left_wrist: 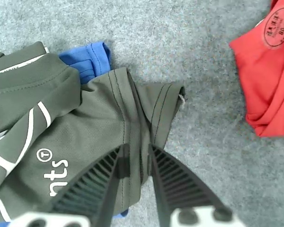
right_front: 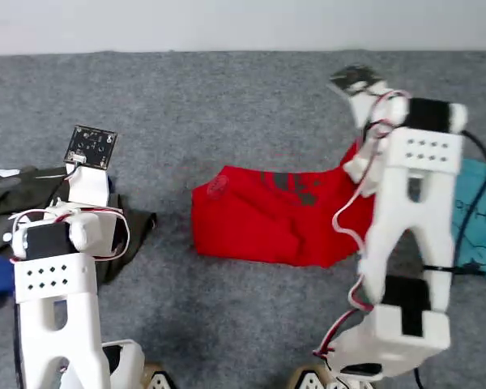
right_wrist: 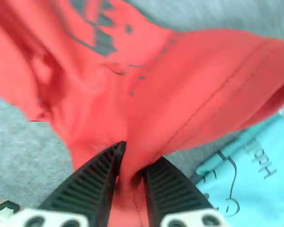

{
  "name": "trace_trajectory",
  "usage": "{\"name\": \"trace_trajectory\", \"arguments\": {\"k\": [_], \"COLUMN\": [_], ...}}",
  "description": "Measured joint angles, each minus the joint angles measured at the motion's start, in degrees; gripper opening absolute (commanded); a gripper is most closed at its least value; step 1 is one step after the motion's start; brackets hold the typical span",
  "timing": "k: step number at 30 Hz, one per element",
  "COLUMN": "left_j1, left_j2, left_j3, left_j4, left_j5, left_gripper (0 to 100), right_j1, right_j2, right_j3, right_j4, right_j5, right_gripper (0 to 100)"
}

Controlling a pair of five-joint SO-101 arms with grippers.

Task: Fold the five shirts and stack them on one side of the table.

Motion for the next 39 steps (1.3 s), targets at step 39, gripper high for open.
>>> {"name": "trace_trajectory", "arguments": {"k": [39], "left_j1": [-10.5], "left_j2": [-15.6], "left_j3": [-0.1], "left_j4": [0.9], "left_j5": [0.0], "left_gripper": [8], "right_j1": [-33.8], "right_j2": [14.9], "right_j3": [0.5], "right_j4": [-11.2], "right_j5": [-10.4], "right_gripper": [1.2]}}
